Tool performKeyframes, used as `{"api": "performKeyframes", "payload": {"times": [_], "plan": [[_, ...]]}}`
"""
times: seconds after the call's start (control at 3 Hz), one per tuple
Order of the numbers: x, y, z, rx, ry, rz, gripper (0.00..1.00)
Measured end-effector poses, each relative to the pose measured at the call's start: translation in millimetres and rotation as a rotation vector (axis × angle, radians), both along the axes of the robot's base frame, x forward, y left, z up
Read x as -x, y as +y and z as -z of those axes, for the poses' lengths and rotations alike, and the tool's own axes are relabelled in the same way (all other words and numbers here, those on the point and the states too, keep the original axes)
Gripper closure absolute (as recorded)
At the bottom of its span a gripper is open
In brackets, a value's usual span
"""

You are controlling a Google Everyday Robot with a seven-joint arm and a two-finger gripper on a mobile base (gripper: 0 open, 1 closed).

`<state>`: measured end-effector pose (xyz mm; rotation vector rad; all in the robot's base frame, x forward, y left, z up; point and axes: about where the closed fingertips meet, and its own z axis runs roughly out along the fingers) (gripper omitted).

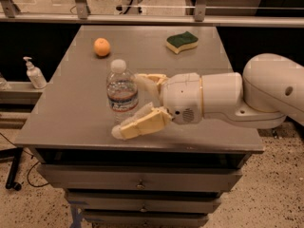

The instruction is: Knock water bottle over

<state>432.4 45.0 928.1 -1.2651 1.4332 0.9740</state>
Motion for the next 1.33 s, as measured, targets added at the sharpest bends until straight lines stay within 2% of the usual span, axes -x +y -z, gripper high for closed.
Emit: {"api": "performKeyframes", "payload": {"times": [0.33, 1.0, 1.33], "plan": [[1.1, 13.6, 5.3, -0.027, 0.012, 0.024, 0.42], [-4.7, 12.1, 10.0, -0.016, 0.036, 0.095, 0.88], [-19.4, 0.8, -5.0, 0.046, 0.014, 0.098, 1.00]]}}
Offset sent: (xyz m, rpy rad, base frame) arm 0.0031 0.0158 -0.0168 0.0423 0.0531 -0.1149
